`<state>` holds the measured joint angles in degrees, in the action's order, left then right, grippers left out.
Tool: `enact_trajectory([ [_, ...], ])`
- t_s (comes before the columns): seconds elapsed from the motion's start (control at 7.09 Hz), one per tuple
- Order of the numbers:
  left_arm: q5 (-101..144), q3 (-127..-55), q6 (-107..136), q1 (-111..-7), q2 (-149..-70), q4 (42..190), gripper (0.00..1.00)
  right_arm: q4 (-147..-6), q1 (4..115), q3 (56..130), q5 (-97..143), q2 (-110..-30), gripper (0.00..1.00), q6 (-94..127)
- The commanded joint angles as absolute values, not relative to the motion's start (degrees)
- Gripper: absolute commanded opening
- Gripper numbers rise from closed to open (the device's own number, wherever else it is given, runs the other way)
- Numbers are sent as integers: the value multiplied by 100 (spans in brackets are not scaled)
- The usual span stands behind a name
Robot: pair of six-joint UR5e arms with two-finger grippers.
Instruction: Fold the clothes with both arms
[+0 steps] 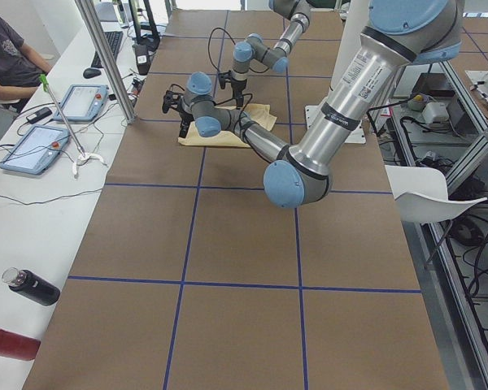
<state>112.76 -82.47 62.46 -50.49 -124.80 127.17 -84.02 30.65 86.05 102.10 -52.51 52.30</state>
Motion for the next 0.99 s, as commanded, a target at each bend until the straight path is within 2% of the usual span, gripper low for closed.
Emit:
enact_trajectory([
  [0.0, 11276, -8244, 6249, -5045, -12480, 12718, 90, -8420, 3347, 8613, 10580, -5352, 100, 5195],
  [0.42, 11276, -8244, 6249, -5045, -12480, 12718, 90, -8411, 3585, 8622, 10591, -5695, 100, 4913],
  [0.85, 11276, -8253, 6249, -5045, -12480, 12718, 90, -8402, 4034, 8597, 11101, -5241, 100, 4825],
])
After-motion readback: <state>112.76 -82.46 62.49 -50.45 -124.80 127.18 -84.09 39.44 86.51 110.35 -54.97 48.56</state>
